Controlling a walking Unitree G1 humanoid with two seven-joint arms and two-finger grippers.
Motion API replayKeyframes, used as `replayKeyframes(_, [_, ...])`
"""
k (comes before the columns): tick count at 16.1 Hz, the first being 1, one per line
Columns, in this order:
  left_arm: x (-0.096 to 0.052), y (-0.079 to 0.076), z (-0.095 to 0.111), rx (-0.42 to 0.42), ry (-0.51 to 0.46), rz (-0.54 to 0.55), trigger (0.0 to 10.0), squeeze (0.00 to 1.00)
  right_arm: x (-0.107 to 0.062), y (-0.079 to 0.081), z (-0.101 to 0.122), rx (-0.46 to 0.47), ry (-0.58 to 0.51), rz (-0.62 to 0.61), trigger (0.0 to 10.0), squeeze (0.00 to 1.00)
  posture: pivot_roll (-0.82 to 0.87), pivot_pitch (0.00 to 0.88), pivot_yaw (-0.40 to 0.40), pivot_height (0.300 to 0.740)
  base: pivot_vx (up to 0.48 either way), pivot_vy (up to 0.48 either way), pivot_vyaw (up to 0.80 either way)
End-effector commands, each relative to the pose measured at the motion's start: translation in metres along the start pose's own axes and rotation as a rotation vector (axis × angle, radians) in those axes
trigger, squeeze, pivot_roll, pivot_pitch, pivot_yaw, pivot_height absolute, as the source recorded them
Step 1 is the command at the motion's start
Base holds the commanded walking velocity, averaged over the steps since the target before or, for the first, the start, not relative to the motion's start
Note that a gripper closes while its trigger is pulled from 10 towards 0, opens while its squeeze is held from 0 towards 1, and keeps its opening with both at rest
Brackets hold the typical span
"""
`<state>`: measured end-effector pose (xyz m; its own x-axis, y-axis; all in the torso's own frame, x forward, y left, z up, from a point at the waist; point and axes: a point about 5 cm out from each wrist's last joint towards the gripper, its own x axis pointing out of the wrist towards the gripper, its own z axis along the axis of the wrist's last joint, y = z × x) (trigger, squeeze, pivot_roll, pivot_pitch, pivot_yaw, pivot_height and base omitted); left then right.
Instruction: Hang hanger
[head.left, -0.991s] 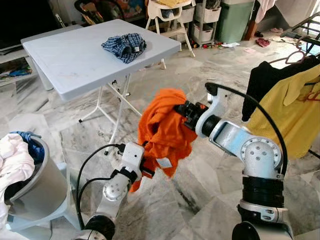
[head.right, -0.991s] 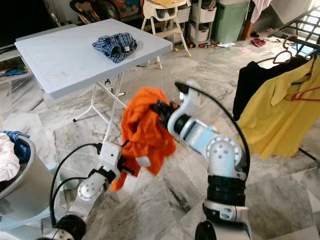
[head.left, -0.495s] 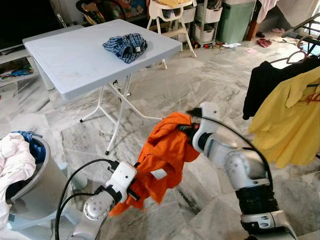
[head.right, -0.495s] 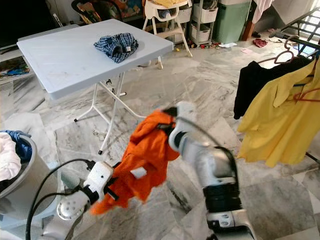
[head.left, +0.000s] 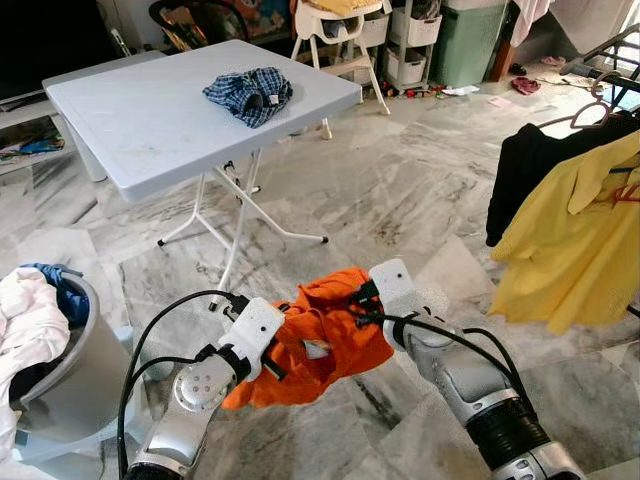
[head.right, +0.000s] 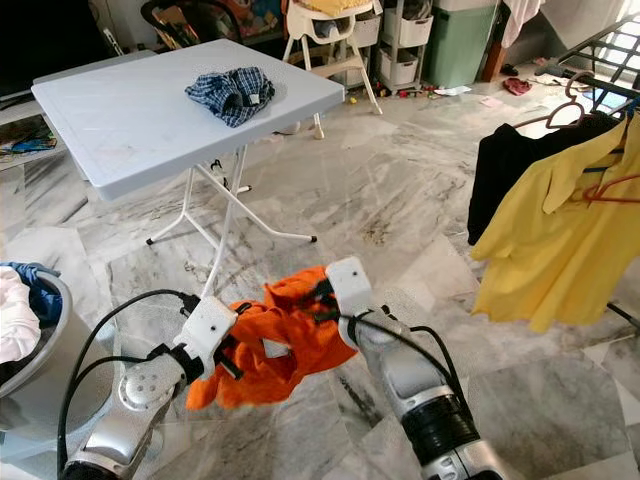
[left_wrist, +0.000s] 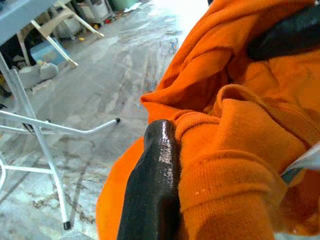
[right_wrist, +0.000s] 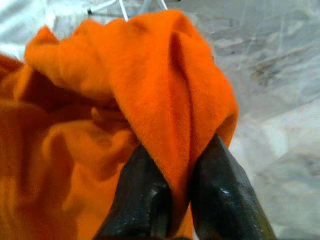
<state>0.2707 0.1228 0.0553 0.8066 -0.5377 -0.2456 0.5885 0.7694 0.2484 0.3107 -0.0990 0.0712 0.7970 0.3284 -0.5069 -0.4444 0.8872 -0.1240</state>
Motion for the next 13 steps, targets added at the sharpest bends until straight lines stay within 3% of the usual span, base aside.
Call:
replayKeyframes(1, [0.001, 0.002, 0.005, -0.031, 0.003, 0.009, 0.0, 0.00, 0.002, 0.005, -0.004, -0.112, 0.007, 0.027, 10.0, 1.00, -0.09, 0.000, 0.055, 0.740, 0.000, 0.000, 0.00])
replayKeyframes(3, [-0.002, 0.002, -0.002, -0.039, 0.053, 0.002, 0.0, 0.00, 0.001, -0.002, -0.016, -0.352, 0.056, 0.056, 10.0, 1.00, -0.09, 0.000, 0.055, 0.740, 0.000, 0.000, 0.00])
replayKeyframes(4, [-0.004, 0.002, -0.004, -0.041, 0.069, 0.000, 0.0, 0.00, 0.001, -0.007, -0.018, -0.399, 0.062, 0.051, 10.0, 1.00, -0.09, 0.000, 0.054, 0.740, 0.000, 0.000, 0.00])
replayKeyframes(6, [-0.008, 0.000, -0.012, -0.038, 0.126, -0.018, 0.0, 0.00, 0.003, -0.019, -0.010, -0.276, 0.038, 0.014, 10.0, 1.00, -0.09, 0.000, 0.050, 0.740, 0.000, 0.000, 0.00])
replayKeyframes(7, [-0.010, -0.001, -0.017, -0.028, 0.157, -0.029, 0.0, 0.00, 0.003, -0.016, -0.002, -0.123, 0.018, 0.066, 10.0, 1.00, -0.09, 0.000, 0.046, 0.740, 0.000, 0.000, 0.00])
replayKeyframes(8, [-0.011, -0.002, -0.019, -0.024, 0.171, -0.033, 0.0, 0.00, 0.002, -0.010, 0.004, -0.052, 0.004, 0.154, 10.0, 1.00, -0.09, 0.000, 0.044, 0.740, 0.000, 0.000, 0.00])
replayKeyframes(10, [-0.011, -0.007, -0.020, -0.028, 0.185, -0.063, 0.0, 0.00, 0.000, -0.007, -0.001, -0.203, 0.055, 0.251, 10.0, 1.00, -0.09, 0.000, 0.040, 0.740, 0.000, 0.000, 0.00])
replayKeyframes(11, [-0.011, -0.008, -0.020, -0.025, 0.184, -0.065, 0.0, 0.00, 0.002, -0.009, 0.001, -0.138, 0.045, 0.244, 10.0, 1.00, -0.09, 0.000, 0.039, 0.740, 0.000, 0.000, 0.00])
replayKeyframes(12, [-0.011, -0.009, -0.020, -0.025, 0.189, -0.061, 0.0, 0.00, 0.005, -0.011, 0.016, 0.148, -0.023, 0.223, 10.0, 1.00, -0.09, 0.000, 0.033, 0.740, 0.000, 0.000, 0.00])
replayKeyframes(13, [-0.011, -0.009, -0.021, -0.026, 0.193, -0.055, 0.0, 0.00, 0.005, -0.010, 0.020, 0.276, -0.039, 0.234, 10.0, 1.00, -0.09, 0.000, 0.032, 0.740, 0.000, 0.000, 0.00])
